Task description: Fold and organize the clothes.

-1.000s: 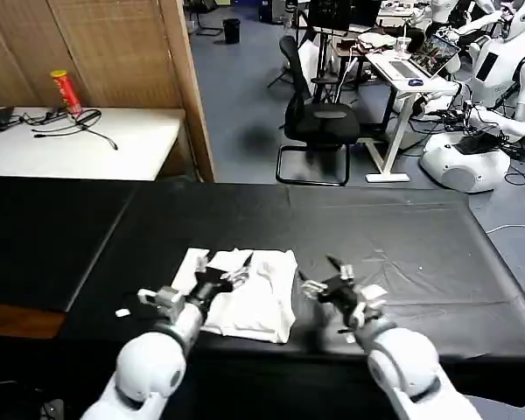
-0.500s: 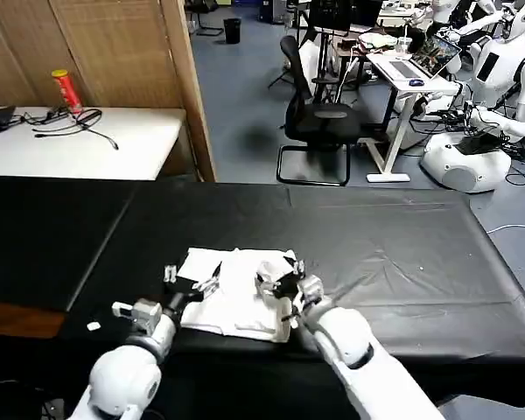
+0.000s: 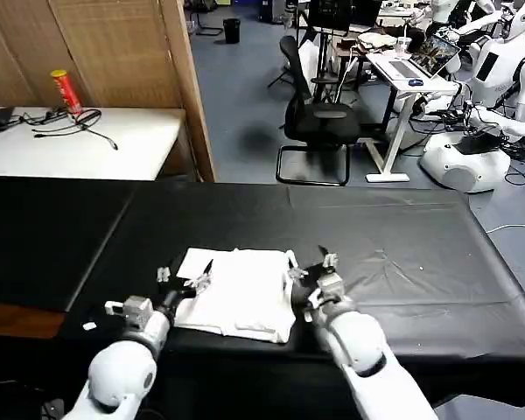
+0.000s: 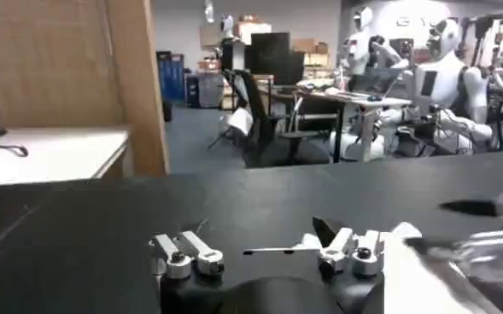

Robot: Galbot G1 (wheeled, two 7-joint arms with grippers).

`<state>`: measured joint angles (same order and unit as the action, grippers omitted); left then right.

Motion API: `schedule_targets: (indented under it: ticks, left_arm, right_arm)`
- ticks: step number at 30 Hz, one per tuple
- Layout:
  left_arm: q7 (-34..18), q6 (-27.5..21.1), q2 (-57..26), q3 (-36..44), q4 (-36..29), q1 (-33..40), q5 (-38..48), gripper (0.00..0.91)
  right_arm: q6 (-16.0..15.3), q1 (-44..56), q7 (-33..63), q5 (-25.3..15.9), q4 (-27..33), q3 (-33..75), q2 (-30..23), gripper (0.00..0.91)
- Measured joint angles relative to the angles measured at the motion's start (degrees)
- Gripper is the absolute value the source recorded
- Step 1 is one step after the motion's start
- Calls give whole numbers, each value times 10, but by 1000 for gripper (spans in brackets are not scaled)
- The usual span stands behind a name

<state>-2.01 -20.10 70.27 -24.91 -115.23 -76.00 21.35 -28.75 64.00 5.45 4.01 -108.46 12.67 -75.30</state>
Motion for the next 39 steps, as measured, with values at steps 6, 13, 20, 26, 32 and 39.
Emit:
schedule_targets:
  ticks: [6,13,20,26,32,39]
  left_arm:
    - [25,7,8,-20,45,11,55,878]
    - [25,3,9,-48,82,9,146,878]
    - [23,-6,11,-72,94,5,221,809]
    - [24,-10,18,-75,101,-3,226,663]
    - [25,-15,21,-81,110,0,252,146]
    - [22,-26,25,-90,120,4,300,0]
  right_arm:
    - [8,51,-17,39,-57,51,16,878]
    - [18,93,-27,44,-100,80,24,878]
    - [22,106,-28,43,-111,82,21,878]
    - [23,109,-29,42,-118,83,19,878]
    - [29,113,-31,42,-120,84,16,878]
    - [32,120,-32,41,-124,87,15,878]
